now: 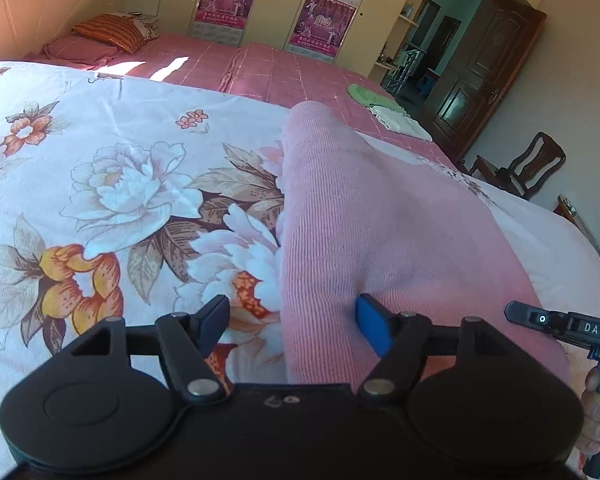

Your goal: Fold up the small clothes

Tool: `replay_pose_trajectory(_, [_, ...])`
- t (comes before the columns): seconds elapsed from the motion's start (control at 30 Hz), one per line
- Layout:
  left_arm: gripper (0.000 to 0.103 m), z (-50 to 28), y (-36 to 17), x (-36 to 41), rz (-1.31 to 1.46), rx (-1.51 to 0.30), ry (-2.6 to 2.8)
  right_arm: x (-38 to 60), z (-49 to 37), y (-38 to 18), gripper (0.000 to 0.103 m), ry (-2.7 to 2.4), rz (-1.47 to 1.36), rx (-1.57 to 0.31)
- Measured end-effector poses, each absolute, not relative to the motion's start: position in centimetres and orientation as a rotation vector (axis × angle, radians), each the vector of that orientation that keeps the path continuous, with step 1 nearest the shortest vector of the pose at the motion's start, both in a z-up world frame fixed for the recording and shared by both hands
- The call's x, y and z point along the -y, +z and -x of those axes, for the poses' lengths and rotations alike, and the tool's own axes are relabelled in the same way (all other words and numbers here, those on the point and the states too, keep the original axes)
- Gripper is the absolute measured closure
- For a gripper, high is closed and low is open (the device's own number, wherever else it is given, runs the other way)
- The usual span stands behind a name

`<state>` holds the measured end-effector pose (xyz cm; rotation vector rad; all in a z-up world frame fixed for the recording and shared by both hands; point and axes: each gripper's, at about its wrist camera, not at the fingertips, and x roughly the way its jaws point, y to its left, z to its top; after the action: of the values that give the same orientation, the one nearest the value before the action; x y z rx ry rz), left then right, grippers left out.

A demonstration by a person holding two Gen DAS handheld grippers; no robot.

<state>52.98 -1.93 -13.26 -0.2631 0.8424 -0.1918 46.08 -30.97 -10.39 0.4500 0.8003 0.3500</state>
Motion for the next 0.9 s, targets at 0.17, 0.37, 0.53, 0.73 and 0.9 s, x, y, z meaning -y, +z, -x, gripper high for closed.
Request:
replay_pose_trajectory(0.17, [0.036,-51.0,-10.8,1.7,0.278,-0.784,-0.203,33.4,-44.0,-8.8,0.084,0.326,-0.534,-0.739])
replay_pose_trajectory(0.37, [0.034,-48.2,-12.7,2.1,0.238,-0.823,-0.209,34.4,-39.7,-8.4,0.084,0.412,-0.559,-0.731])
replay_pose_trajectory(0.53, [0.032,-46.9,-13.8,2.2,0.210,-0.809,-0.193,34.0,-39.6,-10.2,0.093,0.360,-0.521,-0.798])
replay_pose_trajectory(0.73, [0.032,-46.3,-13.7,3.0,0.148,-0.820,-0.177,33.8,-38.7,-8.7,0.093,0.315,-0.470,-0.769])
replay_pose_trajectory(0.9, [0.032,-46.1,-13.8,3.1,0.158,-0.815,-0.160,33.1,-38.8,-7.7,0.051,0.316,-0.472,-0.714])
